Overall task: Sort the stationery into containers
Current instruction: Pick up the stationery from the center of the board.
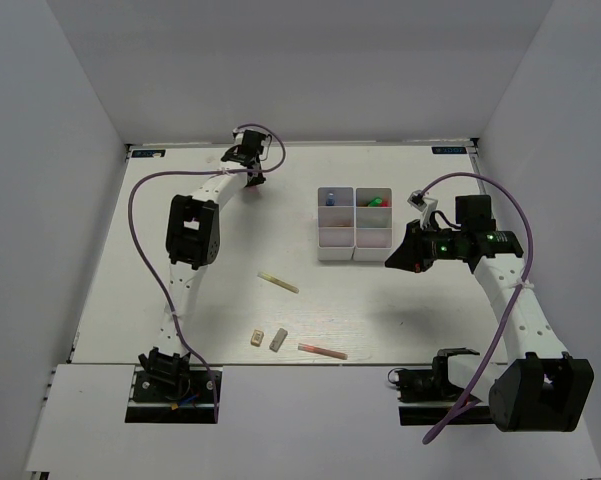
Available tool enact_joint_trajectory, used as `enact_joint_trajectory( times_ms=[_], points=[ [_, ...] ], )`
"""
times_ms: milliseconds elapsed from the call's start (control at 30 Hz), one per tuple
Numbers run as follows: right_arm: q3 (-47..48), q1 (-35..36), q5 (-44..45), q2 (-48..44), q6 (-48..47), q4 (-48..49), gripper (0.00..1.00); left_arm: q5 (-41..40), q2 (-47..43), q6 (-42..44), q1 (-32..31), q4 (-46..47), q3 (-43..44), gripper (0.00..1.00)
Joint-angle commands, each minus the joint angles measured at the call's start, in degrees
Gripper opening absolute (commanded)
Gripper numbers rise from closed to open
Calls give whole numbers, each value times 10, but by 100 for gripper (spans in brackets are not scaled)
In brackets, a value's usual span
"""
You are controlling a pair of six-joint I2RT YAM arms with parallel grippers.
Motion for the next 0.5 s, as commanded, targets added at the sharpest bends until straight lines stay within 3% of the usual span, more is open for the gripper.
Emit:
enact_joint_trajectory(
  times_ms=[0,233,300,333,400,433,467],
  points=[
    [15,-1,2,-6,1,3,0,31,-18,-13,6,-35,-18,1],
    [10,-1,-2,-8,3,7,2,96,-131,-27,5,-5,-111,0],
    [8,-1,-5,-7,0,8,26,134,-187,-32,6,5,-146,0],
    [9,-1,-7,-7,-4,8,51,161,-203,-34,6,9,-169,0],
    [7,-1,-9,-6,-7,8,55,192,-242,-39,5,16,-198,0],
    [6,-1,-11,-7,-8,7,55,247,-263,-40,5,15,-204,0],
    [7,-1,-12,-6,-9,7,49,271,-286,-39,4,14,-224,0]
  ],
)
